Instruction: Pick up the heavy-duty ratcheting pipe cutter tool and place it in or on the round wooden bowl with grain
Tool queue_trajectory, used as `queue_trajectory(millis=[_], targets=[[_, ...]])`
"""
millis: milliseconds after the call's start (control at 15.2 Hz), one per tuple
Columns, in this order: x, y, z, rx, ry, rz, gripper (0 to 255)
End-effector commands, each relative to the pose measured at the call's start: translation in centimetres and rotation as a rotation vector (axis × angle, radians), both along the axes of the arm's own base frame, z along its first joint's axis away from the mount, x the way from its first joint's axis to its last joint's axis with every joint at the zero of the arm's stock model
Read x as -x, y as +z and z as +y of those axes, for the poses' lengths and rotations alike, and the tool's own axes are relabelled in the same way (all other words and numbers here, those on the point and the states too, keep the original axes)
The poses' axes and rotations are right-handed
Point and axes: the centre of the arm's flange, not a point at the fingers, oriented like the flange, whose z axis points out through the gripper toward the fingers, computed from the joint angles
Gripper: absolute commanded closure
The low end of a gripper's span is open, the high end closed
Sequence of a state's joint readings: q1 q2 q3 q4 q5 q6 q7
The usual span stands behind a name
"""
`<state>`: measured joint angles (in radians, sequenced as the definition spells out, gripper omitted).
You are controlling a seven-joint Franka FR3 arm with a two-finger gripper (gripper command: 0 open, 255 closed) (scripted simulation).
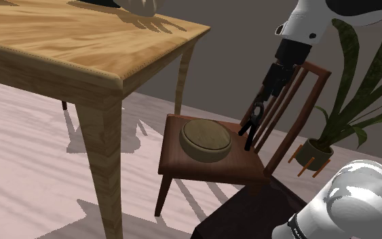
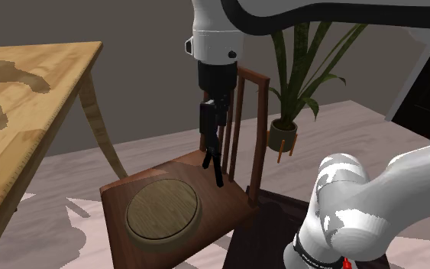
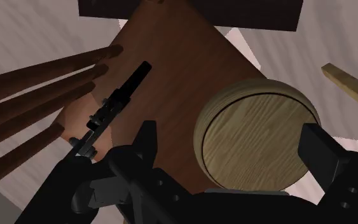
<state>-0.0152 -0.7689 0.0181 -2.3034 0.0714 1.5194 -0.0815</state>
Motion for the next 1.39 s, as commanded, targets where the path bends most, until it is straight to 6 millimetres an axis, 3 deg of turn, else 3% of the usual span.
queue_trajectory(millis=[0,396,792,1320], targets=[[0.0,0.0,0.0,0.000,0.000,0.000,0],[-5.7,-1.1,-7.0,-0.036,-0.382,0.090,0],[-8.2,-2.9,-15.4,-0.071,-0.759,0.178,0],[-7.8,-6.8,-14.7,-0.071,-0.759,0.178,0]])
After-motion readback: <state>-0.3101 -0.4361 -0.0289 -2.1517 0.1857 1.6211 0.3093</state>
